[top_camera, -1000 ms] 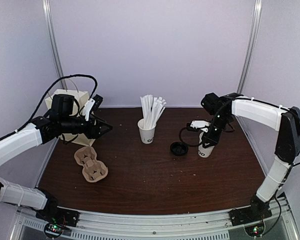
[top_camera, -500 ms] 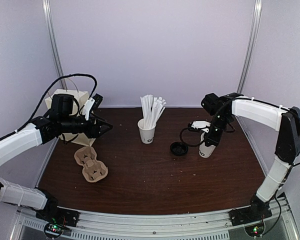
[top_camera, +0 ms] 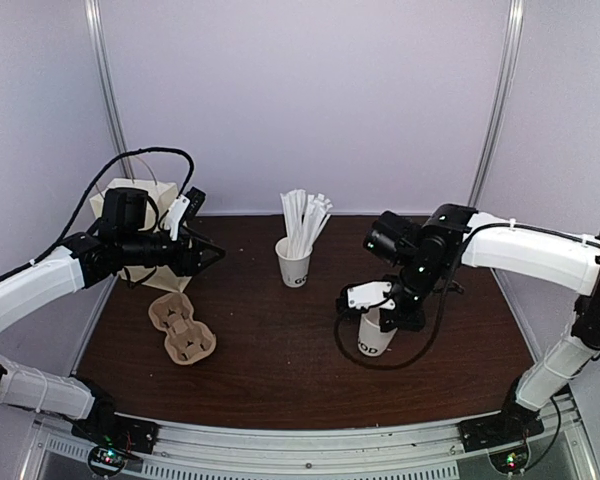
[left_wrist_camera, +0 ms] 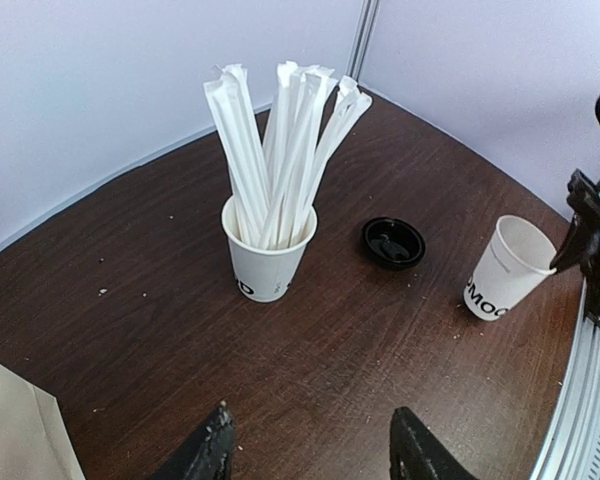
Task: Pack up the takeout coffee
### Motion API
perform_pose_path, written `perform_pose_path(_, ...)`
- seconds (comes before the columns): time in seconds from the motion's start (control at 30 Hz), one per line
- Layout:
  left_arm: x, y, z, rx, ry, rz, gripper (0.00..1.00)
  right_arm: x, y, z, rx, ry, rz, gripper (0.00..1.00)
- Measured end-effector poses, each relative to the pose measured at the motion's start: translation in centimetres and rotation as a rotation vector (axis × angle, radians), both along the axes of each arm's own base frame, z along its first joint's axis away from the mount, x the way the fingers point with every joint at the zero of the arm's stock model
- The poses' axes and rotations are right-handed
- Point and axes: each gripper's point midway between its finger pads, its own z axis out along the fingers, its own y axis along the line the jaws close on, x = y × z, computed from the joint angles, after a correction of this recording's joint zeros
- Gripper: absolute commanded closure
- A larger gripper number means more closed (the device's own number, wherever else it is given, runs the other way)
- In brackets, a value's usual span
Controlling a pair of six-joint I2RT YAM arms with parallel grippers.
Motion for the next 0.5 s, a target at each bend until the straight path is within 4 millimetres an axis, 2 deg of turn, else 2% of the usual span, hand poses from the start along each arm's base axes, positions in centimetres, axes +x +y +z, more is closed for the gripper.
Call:
perform_pose_path(0.07,0.0,0.0,0.0,0.002,0.001,0.002,0.46,-1.5,1.5,-0.9,-0.035,0.012,0.075,1.00)
perform_pose_path(0.2,0.1,0.3,0.0,0.014,-0.012,0.012,0.46,-2.0,4.5,-1.9,-0.077,0.017,0.145,1.00)
perform_pose_path(0.4,0.2,0.6,-0.2,0.035,-0.018,0.024,0.46,-2.5,8.6,-0.1,-0.025,-0.040,0.214,0.99)
perform_pose_path(0.5,0.2,0.6,-0.3,0.037,-0.015,0.022,0.46,-3.0,9.5,0.3,-0.008,-0.050,0.236,0.81)
